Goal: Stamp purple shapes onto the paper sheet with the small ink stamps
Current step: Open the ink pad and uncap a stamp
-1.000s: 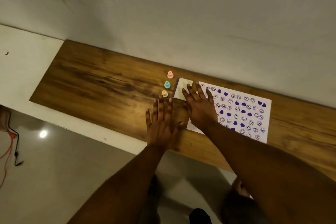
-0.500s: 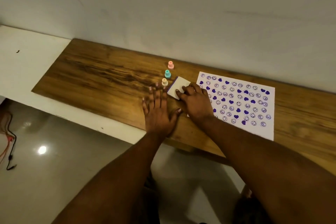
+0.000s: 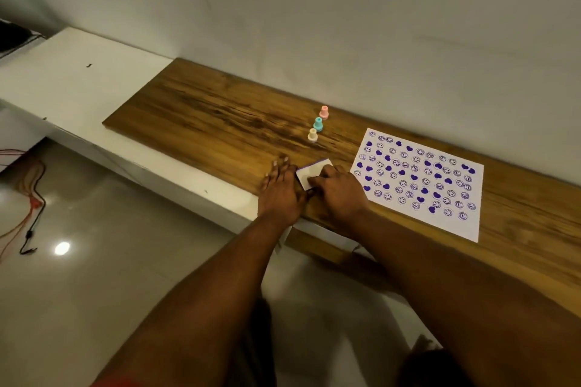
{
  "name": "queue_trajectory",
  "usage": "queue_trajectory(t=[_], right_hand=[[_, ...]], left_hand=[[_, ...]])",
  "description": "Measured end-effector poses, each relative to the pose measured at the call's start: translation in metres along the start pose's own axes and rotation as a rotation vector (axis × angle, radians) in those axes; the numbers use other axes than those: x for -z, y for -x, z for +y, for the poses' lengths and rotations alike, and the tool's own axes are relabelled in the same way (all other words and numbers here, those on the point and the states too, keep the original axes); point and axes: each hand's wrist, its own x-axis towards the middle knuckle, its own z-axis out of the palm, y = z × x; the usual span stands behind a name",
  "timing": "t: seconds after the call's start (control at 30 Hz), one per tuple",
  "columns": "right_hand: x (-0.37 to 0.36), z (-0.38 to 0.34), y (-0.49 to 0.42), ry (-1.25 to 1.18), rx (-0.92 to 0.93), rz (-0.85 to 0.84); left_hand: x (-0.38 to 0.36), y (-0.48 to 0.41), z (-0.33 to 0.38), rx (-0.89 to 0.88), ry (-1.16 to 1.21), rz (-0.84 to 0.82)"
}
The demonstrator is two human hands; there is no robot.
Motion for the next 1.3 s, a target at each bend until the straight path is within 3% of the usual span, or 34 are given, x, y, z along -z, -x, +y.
queue_trajectory(t=[0.33,0.47,0.87,1.3], right_hand=[[-0.012,0.021,-0.001,-0.172,0.074,0.004],[-0.013,0.030,-0.008,-0.117,0.062,-0.016],[-0.004,0.053,-0.019,-0.355,0.139,-0.041],[0.004,0.059,-0.063,-0.572,-0.063,0.039]], left_hand=[[0.018,-0.014,0.007,-0.046,-0.119,-0.214],[0.021,-0.016,-0.006,-0.101,-0.129,-0.255],[0.019,-0.026,-0.024,-0.117,0.091,-0.200],[0.024,-0.034,-0.029,-0.092,0.038,-0.163]])
